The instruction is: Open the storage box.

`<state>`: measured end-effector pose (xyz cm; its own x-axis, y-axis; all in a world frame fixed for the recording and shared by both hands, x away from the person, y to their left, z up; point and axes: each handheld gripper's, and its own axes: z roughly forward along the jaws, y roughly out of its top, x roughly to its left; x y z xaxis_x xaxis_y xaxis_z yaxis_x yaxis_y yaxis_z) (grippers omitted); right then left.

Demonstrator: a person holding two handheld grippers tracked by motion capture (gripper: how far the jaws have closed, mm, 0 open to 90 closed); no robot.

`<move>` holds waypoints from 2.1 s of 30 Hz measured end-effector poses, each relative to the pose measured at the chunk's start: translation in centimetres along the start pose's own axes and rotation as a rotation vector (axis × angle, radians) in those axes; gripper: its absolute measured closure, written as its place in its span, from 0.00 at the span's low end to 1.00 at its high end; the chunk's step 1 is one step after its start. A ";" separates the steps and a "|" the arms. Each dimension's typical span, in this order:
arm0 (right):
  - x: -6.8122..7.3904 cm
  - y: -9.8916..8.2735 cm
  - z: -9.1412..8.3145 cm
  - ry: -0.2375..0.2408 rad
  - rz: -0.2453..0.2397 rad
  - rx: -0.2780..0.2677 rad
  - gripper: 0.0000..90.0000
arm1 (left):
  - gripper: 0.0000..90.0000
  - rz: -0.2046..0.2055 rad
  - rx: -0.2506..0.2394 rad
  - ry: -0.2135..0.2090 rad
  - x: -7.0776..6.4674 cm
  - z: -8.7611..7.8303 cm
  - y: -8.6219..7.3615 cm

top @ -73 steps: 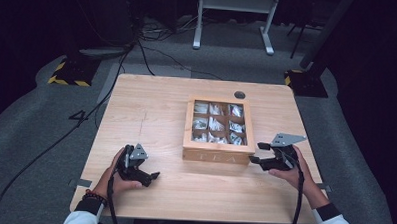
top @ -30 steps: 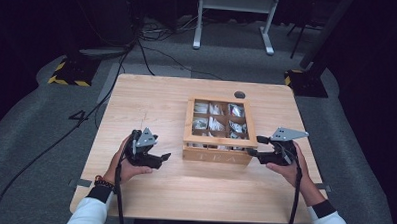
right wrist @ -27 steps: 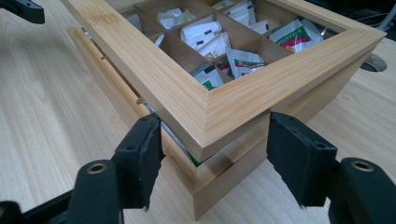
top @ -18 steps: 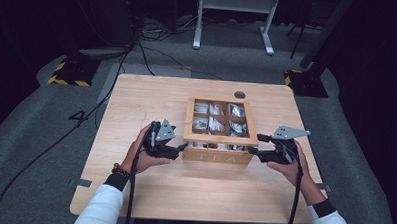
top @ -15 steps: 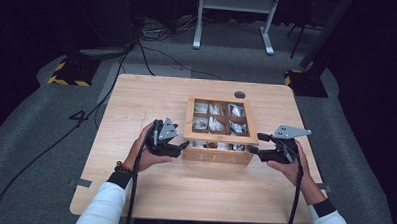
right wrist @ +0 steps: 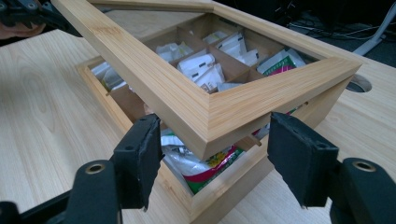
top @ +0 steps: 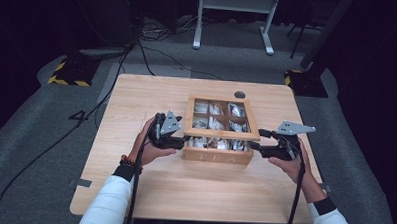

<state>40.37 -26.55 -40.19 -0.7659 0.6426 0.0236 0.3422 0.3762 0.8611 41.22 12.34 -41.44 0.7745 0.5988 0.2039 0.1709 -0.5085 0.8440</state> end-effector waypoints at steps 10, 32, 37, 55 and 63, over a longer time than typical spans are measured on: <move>-0.1 0.2 -0.6 0.012 -0.010 -0.013 0.38 | 0.41 0.015 -0.051 0.005 0.4 0.2 1.3; -2.7 -6.9 -3.3 -0.057 -0.011 0.105 0.35 | 0.54 0.007 -0.124 0.023 2.6 -0.5 4.6; -2.9 -8.2 -3.0 -0.040 0.014 0.114 0.34 | 0.56 -0.004 -0.145 0.027 3.2 -0.5 5.1; -3.3 -10.3 -2.2 -0.029 0.047 0.142 0.35 | 0.65 -0.025 -0.178 0.033 5.2 -0.1 6.9; -3.0 -10.9 -1.1 -0.007 0.027 0.165 0.35 | 0.68 -0.038 -0.183 0.034 6.4 0.2 7.8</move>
<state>38.36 -33.34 -49.09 -0.7519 0.6580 0.0415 0.4476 0.4632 0.7649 47.67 12.08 -33.61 0.7483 0.6373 0.1838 0.0836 -0.3656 0.9270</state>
